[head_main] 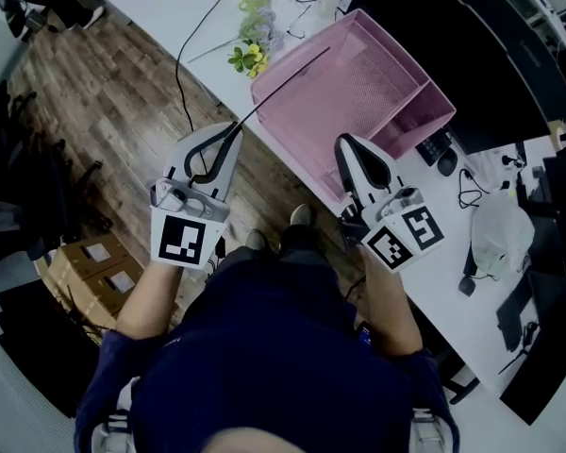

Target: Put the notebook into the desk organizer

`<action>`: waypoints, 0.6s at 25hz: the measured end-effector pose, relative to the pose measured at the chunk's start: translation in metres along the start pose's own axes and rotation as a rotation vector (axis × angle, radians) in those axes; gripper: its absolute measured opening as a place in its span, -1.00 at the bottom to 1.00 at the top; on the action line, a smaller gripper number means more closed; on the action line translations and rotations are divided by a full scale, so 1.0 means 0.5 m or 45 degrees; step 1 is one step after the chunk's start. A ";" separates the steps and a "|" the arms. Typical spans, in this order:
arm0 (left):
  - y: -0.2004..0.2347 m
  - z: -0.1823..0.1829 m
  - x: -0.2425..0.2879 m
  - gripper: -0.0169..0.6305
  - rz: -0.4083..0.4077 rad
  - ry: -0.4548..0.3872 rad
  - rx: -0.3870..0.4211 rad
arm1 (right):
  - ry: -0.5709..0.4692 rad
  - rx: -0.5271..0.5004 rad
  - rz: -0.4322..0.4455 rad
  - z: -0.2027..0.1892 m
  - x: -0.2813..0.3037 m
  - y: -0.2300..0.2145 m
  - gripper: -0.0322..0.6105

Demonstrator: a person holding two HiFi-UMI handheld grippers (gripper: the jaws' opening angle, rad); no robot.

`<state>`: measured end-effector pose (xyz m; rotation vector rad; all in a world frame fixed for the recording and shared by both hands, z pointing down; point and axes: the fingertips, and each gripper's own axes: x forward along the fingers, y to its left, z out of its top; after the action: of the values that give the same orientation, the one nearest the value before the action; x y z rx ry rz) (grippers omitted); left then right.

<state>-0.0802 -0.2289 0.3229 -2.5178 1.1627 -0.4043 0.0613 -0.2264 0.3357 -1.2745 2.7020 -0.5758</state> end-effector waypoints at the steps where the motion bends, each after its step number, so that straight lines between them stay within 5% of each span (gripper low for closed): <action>1: 0.000 0.000 0.010 -0.84 0.002 0.003 0.001 | -0.001 0.002 0.003 0.004 0.001 -0.010 -0.89; 15: -0.007 -0.028 0.114 -0.84 -0.001 0.048 0.040 | 0.010 0.032 0.004 0.027 0.013 -0.105 -0.89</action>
<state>-0.0475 -0.2734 0.3436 -2.4942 1.1599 -0.4685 0.0984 -0.2656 0.3437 -1.2645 2.6937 -0.6139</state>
